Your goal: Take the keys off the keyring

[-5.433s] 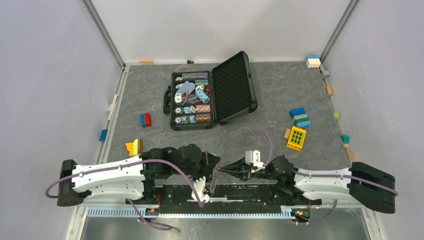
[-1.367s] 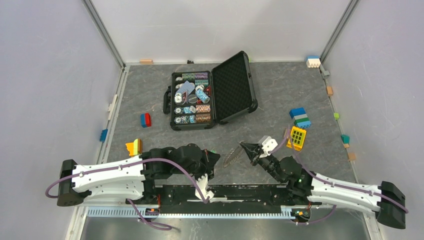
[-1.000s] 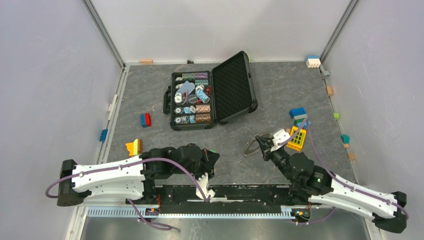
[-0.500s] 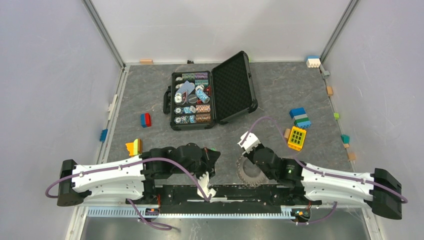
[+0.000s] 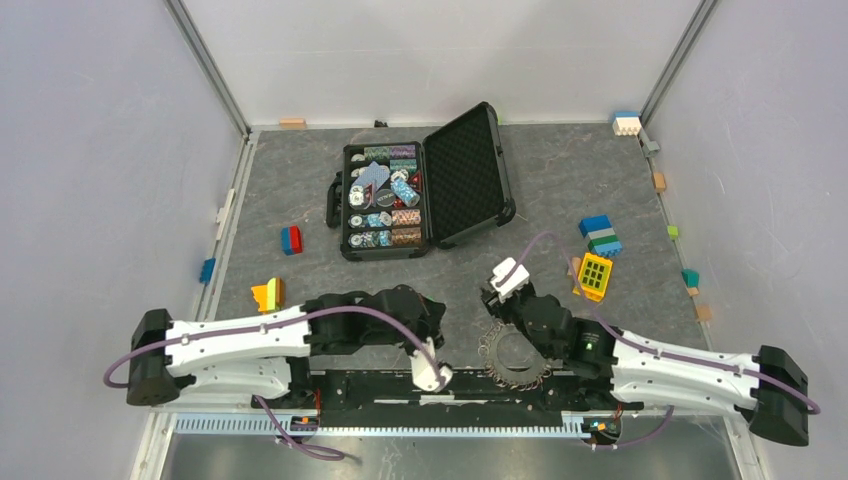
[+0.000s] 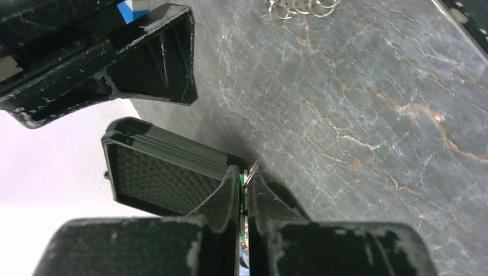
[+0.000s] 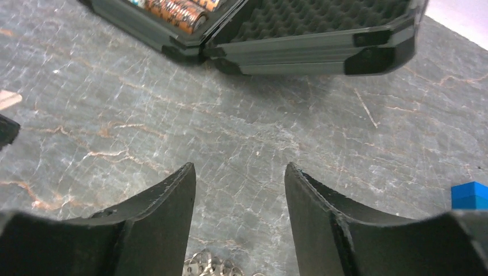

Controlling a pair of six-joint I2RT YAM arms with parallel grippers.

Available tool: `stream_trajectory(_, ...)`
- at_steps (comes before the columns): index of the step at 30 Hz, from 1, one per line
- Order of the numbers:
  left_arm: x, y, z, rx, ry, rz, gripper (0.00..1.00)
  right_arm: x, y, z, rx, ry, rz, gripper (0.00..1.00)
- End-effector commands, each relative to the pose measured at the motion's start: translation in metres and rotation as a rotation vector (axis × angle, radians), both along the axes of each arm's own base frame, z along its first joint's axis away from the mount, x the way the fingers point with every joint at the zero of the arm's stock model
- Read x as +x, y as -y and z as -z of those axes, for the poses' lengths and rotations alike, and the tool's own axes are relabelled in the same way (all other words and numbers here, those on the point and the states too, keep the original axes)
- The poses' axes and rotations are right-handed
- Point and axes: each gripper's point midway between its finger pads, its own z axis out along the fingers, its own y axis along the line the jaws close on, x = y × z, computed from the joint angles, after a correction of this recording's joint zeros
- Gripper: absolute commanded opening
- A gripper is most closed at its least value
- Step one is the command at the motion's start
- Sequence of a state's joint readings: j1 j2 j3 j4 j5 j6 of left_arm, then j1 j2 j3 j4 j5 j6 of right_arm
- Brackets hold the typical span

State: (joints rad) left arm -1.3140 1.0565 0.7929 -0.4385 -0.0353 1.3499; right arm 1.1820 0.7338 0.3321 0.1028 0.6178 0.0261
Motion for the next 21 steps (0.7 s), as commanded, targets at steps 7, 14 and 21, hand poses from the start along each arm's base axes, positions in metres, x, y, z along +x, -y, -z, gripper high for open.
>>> stream_trajectory(7,0.001,0.033,-0.025,-0.347,-0.492,-0.449,0.08,0.014,0.021,0.034,0.237,-0.306,0.034,0.7)
stream_trajectory(14,0.052,0.001,0.015,-0.781,-0.701,-1.115,0.18,0.013,0.035,0.031,0.303,-0.315,0.071,0.72)
stream_trajectory(21,0.07,-0.028,0.081,-0.779,-0.859,-1.505,0.36,0.008,0.041,0.032,0.355,-0.317,0.095,0.72)
